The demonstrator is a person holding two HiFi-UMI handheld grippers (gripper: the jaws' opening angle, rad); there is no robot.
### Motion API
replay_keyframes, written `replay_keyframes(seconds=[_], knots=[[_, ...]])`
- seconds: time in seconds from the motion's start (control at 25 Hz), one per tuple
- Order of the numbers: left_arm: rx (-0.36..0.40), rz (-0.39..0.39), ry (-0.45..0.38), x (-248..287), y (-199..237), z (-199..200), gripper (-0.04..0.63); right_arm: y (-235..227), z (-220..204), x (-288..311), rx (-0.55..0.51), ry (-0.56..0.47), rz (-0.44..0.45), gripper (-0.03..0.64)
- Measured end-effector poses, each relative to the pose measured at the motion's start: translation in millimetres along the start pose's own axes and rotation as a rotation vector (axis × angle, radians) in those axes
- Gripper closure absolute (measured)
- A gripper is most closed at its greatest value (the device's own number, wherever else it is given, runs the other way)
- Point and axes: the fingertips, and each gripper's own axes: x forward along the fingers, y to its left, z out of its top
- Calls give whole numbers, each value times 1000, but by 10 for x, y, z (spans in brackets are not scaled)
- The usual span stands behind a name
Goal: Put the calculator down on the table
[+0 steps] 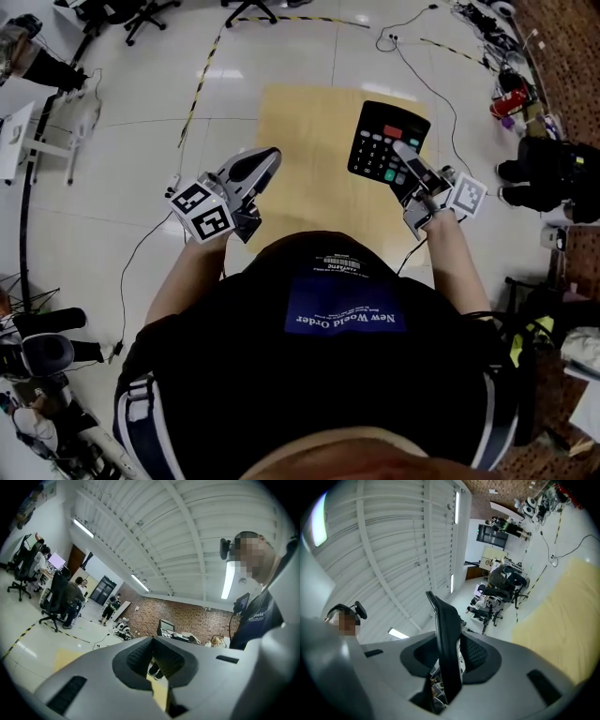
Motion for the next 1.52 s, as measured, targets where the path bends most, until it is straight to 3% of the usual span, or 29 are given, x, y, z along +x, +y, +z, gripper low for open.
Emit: replay_keyframes(seconds=[0.2, 0.28, 0.36, 0.44, 0.56, 0.72, 1.0, 1.32, 1.52], knots=[[-12, 8, 15, 12, 100, 132, 588, -21, 175, 163, -13, 14, -40, 514], [-21, -4, 25, -236, -161, 440, 588, 357, 154, 267, -28, 24, -102, 514], [-59, -25, 29, -661, -564, 954, 588, 992, 73, 428, -34, 44, -207, 514], [-111, -42, 41, -936, -857, 1259, 588, 1323, -23, 484, -16, 65, -317, 514], [-135, -55, 78, -778, -991, 1140, 588, 1006, -63, 295, 26, 91, -421, 514], [-124, -59, 102, -440, -996, 873, 588, 431, -195, 130, 64, 145, -473, 514], [-178, -82, 125, -525, -747, 470, 588, -231, -750, 267, 118, 210, -564, 514], [-175, -76, 140, -681, -850, 266, 588, -353, -920, 175, 60, 238, -620, 512], [-189, -75, 140, -706, -818, 242, 588, -493, -957, 84, -24, 305, -761, 486]])
